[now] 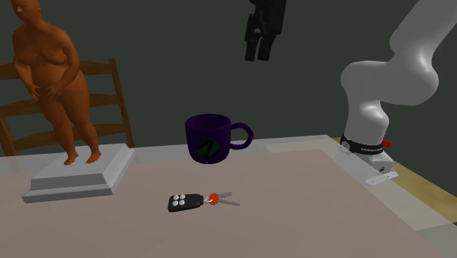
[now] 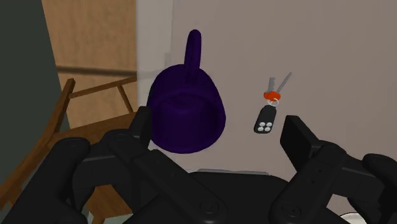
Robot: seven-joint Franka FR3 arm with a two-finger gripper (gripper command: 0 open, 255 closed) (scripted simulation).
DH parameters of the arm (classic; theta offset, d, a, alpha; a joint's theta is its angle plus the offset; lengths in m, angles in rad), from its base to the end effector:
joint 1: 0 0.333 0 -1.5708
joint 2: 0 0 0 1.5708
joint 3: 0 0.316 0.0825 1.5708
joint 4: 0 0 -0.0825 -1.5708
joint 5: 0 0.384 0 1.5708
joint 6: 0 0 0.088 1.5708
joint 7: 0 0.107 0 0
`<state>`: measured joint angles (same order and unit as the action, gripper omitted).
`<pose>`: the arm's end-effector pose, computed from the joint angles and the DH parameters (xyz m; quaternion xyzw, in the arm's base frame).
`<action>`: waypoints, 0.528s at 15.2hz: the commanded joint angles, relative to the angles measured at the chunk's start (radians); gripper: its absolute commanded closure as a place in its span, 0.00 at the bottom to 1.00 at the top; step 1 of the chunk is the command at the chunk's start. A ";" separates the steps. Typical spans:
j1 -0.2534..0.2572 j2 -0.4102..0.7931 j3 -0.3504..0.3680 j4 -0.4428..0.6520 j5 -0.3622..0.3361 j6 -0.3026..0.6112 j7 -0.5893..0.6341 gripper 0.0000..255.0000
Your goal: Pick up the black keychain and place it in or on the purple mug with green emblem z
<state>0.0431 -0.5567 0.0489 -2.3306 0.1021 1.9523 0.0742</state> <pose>0.3991 0.0465 0.5584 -0.9954 0.0084 -0.0857 0.0429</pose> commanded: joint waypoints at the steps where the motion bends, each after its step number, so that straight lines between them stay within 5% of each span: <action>1: 0.010 0.048 0.022 -0.009 0.006 0.056 0.015 0.00; 8: 0.037 0.254 0.095 0.016 0.005 0.230 0.075 0.00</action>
<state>0.0767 -0.3331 0.1336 -2.3150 0.1085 2.1528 0.1403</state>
